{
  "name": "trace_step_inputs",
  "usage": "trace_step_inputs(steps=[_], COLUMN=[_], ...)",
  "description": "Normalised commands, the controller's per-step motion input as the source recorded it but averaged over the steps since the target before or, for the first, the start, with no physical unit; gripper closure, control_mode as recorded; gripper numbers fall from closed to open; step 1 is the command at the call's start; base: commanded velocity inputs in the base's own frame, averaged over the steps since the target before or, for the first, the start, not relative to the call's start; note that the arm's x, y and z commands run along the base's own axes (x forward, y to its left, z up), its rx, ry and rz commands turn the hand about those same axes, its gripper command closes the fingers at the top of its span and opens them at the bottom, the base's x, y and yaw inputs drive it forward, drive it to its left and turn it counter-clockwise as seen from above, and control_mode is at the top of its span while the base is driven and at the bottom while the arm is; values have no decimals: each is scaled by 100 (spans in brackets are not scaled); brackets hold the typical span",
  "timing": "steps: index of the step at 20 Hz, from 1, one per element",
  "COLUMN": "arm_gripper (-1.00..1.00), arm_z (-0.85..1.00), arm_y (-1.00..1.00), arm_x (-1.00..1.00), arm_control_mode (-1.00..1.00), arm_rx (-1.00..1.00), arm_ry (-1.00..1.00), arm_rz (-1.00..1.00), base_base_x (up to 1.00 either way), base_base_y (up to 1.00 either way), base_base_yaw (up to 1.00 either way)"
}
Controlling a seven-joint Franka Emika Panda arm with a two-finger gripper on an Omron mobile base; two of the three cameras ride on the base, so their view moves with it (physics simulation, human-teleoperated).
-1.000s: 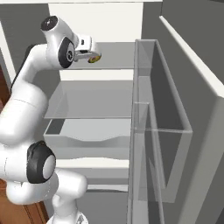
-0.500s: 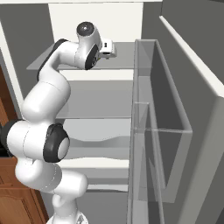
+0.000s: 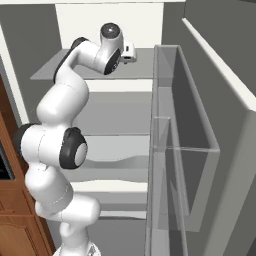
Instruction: Place the cold items (banana and pear) from the fridge in one tupperware on the dining counter. Place the warm items (hot dog and kebab skewer) in the stove area in another tupperware.
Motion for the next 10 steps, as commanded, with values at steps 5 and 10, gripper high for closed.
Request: trace_step_inputs(steps=[5, 10], arm_gripper=[-100, -100], arm_z=[-6, -10], arm_y=[32, 37], arm_x=[11, 9], arm_control_mode=[-100, -100], arm_rx=[0, -1], arm_ry=[0, -1], arm_rz=[1, 1], base_base_x=[0, 0], base_base_y=[0, 0], base_base_yaw=[0, 0])
